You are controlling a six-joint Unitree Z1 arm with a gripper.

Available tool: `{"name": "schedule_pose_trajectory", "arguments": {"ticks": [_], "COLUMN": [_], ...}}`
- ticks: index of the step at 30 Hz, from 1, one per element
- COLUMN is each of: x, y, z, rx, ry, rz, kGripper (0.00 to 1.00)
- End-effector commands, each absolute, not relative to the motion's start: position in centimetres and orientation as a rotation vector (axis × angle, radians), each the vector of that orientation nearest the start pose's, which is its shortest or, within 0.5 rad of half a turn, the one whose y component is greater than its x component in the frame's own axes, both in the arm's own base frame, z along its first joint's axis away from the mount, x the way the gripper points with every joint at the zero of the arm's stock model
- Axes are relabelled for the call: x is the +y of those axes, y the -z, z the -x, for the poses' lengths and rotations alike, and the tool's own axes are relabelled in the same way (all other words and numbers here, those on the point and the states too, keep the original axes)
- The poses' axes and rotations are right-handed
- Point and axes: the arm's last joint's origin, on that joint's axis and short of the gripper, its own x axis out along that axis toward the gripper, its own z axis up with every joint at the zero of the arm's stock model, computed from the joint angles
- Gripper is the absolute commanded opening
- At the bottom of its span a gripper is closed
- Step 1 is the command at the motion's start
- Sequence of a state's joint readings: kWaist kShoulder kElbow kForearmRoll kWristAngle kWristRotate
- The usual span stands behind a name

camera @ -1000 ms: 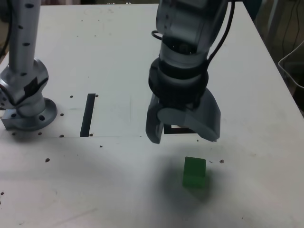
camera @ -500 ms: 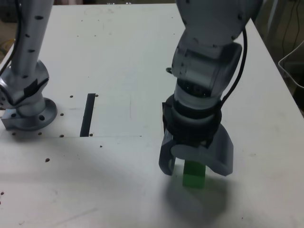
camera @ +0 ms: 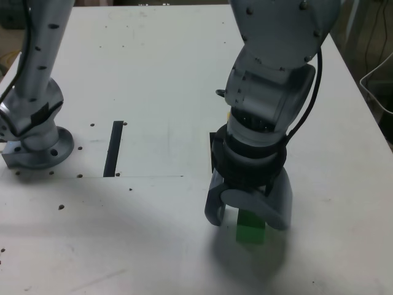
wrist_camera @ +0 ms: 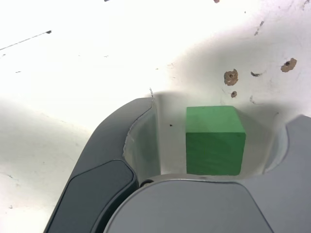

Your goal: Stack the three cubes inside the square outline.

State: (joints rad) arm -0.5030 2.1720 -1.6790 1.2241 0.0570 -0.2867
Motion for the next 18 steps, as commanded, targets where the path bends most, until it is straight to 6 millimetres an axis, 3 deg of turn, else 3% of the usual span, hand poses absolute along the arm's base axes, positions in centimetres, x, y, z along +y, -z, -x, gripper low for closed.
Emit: {"name": "schedule_pose_trajectory", "arguments": {"ticks": [1, 12, 18], "x": [-19.10, -19.41, -19.32], "y": [-21.98, -21.67, -22.10], "z": [-35.33, -35.80, -35.71], "rx": [1.679, 1.667, 1.656], "ry": [0.083, 0.092, 0.081], "rz": [-0.266, -0.251, -0.248], "kGripper": [0.63, 0.47, 0.27]}}
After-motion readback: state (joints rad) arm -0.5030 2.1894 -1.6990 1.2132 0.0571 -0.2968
